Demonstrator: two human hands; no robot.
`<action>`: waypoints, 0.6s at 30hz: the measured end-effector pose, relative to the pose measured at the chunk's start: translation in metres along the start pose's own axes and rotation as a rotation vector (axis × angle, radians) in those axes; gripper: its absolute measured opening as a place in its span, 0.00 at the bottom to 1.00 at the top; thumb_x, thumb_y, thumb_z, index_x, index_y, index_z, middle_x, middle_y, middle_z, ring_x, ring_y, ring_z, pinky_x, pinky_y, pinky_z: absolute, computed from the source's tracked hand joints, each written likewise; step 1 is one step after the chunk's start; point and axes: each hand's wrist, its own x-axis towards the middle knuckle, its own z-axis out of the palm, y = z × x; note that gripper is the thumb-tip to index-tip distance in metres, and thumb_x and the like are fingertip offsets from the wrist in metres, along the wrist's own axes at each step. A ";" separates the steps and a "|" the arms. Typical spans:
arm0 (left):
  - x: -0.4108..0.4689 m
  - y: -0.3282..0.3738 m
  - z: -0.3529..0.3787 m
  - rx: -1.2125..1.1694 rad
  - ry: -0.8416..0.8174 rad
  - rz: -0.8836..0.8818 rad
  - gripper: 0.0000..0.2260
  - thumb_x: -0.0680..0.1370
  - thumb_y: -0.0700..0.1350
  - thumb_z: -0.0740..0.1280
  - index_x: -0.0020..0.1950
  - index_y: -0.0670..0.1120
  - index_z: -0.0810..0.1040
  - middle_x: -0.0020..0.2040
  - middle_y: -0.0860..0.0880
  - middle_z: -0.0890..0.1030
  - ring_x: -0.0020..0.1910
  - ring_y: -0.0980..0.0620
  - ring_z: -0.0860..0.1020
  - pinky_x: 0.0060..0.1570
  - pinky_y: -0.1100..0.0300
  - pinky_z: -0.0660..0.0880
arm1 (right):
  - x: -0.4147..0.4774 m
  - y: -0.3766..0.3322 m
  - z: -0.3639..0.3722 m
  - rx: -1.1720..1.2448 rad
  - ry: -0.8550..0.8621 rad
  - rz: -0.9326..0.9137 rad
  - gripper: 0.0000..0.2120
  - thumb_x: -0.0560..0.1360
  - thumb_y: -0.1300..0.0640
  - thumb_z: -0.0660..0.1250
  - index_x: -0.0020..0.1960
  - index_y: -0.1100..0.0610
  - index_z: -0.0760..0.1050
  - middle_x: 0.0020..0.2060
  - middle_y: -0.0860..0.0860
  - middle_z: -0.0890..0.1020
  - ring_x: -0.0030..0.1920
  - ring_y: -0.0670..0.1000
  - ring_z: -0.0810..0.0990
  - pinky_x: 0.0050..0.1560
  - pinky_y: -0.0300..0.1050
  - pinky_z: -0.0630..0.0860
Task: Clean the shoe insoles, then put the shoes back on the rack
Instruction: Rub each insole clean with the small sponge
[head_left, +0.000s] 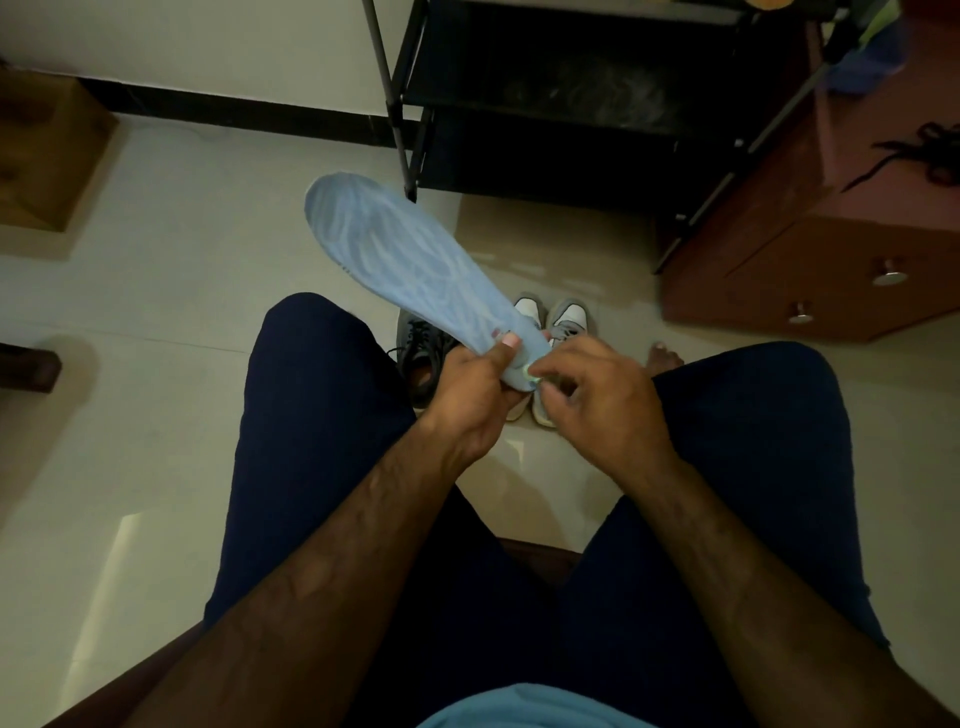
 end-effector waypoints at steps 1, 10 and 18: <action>0.000 0.000 -0.001 0.003 -0.002 0.000 0.11 0.86 0.38 0.60 0.64 0.38 0.78 0.56 0.41 0.84 0.54 0.44 0.84 0.57 0.48 0.81 | -0.005 -0.005 0.002 0.011 -0.044 -0.054 0.09 0.73 0.61 0.72 0.51 0.52 0.85 0.48 0.48 0.82 0.44 0.50 0.82 0.42 0.52 0.81; 0.004 -0.001 -0.002 -0.022 0.004 0.006 0.09 0.85 0.38 0.60 0.61 0.38 0.78 0.60 0.38 0.83 0.58 0.41 0.82 0.60 0.44 0.79 | -0.002 -0.004 -0.001 -0.047 -0.041 -0.117 0.08 0.72 0.62 0.71 0.49 0.53 0.85 0.47 0.48 0.82 0.43 0.50 0.82 0.39 0.52 0.81; 0.007 0.003 -0.003 -0.074 0.004 0.005 0.07 0.85 0.38 0.60 0.57 0.41 0.78 0.65 0.35 0.81 0.65 0.37 0.80 0.67 0.39 0.75 | 0.003 -0.002 -0.004 -0.058 -0.013 -0.103 0.08 0.72 0.62 0.72 0.50 0.53 0.85 0.48 0.48 0.82 0.43 0.49 0.81 0.40 0.48 0.80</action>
